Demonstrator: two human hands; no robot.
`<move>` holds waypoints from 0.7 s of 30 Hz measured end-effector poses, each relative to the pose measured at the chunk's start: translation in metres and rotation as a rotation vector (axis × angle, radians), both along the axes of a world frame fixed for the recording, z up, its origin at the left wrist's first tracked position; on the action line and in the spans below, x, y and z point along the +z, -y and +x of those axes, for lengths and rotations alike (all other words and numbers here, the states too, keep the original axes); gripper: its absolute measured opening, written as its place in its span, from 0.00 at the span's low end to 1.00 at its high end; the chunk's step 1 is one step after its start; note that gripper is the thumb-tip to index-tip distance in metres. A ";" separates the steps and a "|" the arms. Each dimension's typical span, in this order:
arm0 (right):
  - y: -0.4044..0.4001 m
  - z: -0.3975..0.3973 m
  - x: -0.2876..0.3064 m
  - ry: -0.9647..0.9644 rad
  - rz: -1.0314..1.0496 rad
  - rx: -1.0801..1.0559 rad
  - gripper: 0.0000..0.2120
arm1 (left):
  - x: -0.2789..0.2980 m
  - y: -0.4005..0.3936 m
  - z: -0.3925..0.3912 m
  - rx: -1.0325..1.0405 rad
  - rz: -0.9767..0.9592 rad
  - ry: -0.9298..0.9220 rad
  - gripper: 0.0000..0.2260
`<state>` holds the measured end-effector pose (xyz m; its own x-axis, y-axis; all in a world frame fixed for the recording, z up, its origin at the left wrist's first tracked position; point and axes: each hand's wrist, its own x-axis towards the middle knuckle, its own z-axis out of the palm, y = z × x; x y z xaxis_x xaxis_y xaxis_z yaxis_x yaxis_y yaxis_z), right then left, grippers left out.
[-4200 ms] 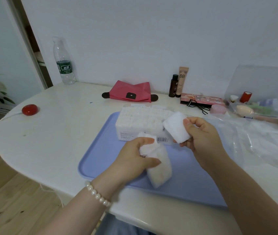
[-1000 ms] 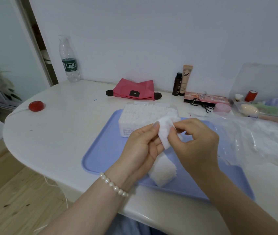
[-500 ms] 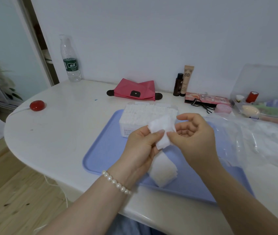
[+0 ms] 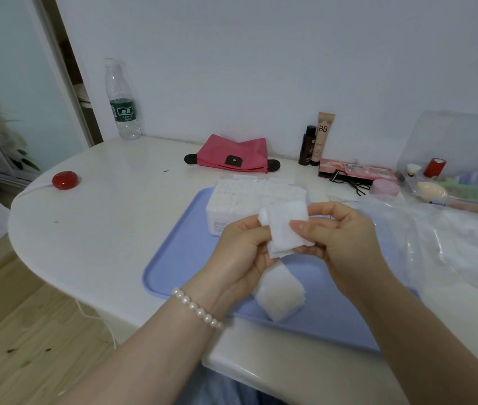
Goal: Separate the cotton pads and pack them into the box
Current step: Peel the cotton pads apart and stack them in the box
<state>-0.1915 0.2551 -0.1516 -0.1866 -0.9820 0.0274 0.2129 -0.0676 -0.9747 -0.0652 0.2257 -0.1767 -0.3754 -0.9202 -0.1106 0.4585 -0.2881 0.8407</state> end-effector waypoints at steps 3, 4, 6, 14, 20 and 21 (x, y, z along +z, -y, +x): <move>0.001 -0.001 -0.003 -0.066 -0.014 -0.067 0.11 | 0.000 0.000 0.001 -0.027 0.003 -0.001 0.14; 0.000 0.000 -0.003 -0.086 -0.029 -0.074 0.11 | 0.000 0.000 0.001 -0.030 0.007 0.003 0.14; 0.000 0.001 -0.004 -0.120 -0.053 -0.085 0.11 | 0.002 0.000 0.003 -0.034 0.014 0.008 0.13; -0.002 0.004 0.000 -0.205 -0.085 -0.119 0.12 | 0.004 0.004 0.010 -0.067 0.083 0.001 0.17; -0.001 0.006 -0.004 -0.258 -0.094 -0.127 0.12 | 0.003 0.002 0.011 -0.083 -0.076 0.085 0.11; -0.001 0.005 -0.007 -0.279 -0.096 -0.136 0.12 | 0.001 0.002 0.011 -0.073 -0.083 0.105 0.08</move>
